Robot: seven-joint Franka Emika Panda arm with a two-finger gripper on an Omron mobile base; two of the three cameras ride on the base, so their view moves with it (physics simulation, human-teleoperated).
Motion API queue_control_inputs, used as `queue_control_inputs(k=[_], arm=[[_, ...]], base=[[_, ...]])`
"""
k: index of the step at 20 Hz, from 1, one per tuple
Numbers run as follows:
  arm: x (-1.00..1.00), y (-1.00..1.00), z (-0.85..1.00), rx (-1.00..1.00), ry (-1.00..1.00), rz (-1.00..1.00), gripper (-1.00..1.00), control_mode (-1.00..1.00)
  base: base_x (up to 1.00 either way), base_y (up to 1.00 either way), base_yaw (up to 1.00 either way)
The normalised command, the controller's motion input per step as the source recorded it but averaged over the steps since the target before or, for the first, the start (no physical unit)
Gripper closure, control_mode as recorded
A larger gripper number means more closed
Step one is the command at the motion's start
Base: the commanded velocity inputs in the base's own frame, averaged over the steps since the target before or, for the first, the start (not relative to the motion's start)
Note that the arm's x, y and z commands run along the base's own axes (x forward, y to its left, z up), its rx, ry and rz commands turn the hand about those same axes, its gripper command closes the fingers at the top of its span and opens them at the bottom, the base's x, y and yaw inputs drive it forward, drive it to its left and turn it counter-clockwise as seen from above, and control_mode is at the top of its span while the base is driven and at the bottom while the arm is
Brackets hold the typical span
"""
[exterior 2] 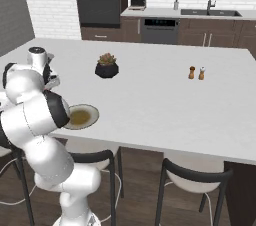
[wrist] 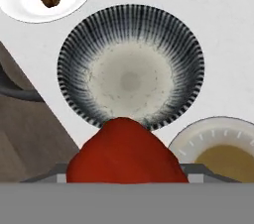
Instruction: Pick the chicken drumstick and bell pepper from their plates and place them in the bowl. Then put the bowl in the fridge.
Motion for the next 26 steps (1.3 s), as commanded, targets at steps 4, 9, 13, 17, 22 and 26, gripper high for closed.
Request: queue_control_inputs(k=[4,9,13,17,22,26], arm=[[0.35,0.76,-0.04,-0.15,0.02,-0.19,1.0,-1.0],[0.43,0.61,-0.32,-0.15,0.11,-0.16,1.0,-1.0],[0.37,0.41,-0.44,-0.06,0.06,-0.1,1.0,-1.0],[0.17,0.07,-0.4,0.0,0.02,-0.03,1.0,-1.0],[0.02,-0.01,-0.5,0.0,0.04,0.0,1.0,-1.0],[0.09,-0.01,-0.37,0.0,0.0,0.0,1.0,-1.0]], base=[[0.0,0.0,0.0],[0.0,0.0,0.0],[0.0,0.0,0.0],[0.0,0.0,0.0],[0.0,0.0,0.0],[0.0,0.0,0.0]])
